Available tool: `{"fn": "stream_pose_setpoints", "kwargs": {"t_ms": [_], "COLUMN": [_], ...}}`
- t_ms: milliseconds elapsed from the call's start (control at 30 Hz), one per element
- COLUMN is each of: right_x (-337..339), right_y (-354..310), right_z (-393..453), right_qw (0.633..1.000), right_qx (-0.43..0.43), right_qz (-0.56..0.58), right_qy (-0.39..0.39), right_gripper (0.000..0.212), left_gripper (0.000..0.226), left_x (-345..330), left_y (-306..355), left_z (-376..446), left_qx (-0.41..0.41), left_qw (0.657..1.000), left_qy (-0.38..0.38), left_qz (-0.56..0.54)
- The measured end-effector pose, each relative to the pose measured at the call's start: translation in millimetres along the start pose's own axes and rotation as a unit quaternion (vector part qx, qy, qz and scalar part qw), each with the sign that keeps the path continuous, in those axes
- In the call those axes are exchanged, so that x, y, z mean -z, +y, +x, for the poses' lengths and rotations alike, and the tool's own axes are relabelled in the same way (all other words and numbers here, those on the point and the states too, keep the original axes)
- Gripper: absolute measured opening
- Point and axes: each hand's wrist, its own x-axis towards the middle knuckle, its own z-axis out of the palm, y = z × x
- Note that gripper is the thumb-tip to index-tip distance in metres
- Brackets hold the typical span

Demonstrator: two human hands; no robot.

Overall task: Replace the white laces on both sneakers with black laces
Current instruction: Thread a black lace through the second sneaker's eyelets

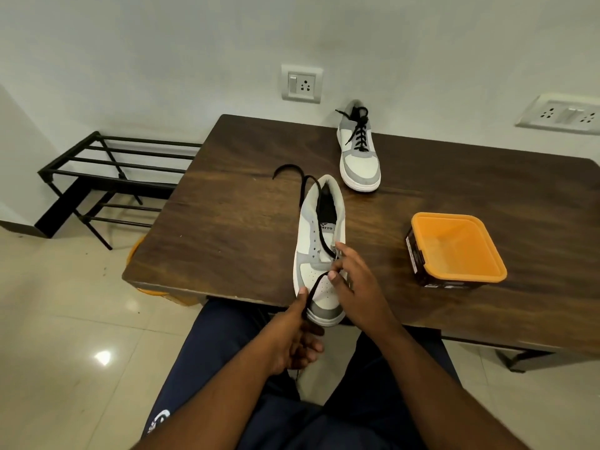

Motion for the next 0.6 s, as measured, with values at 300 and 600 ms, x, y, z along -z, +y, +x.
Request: {"fn": "stream_pose_setpoints", "kwargs": {"t_ms": [300,600], "right_x": [6,4], "right_y": [5,-5], "right_z": [-8,-7], "right_qw": [0.995,0.991], "right_qx": [-0.023,-0.027], "right_qz": [-0.070,-0.121], "right_qy": [-0.063,-0.056], "right_gripper": [0.019,0.043], "left_gripper": [0.057,0.016], "left_x": [3,-8], "left_y": [-10,35], "left_z": [22,-19], "left_qx": [-0.254,-0.262], "left_qw": [0.936,0.897], "left_qy": [0.234,0.196], "left_qz": [0.065,-0.298]}}
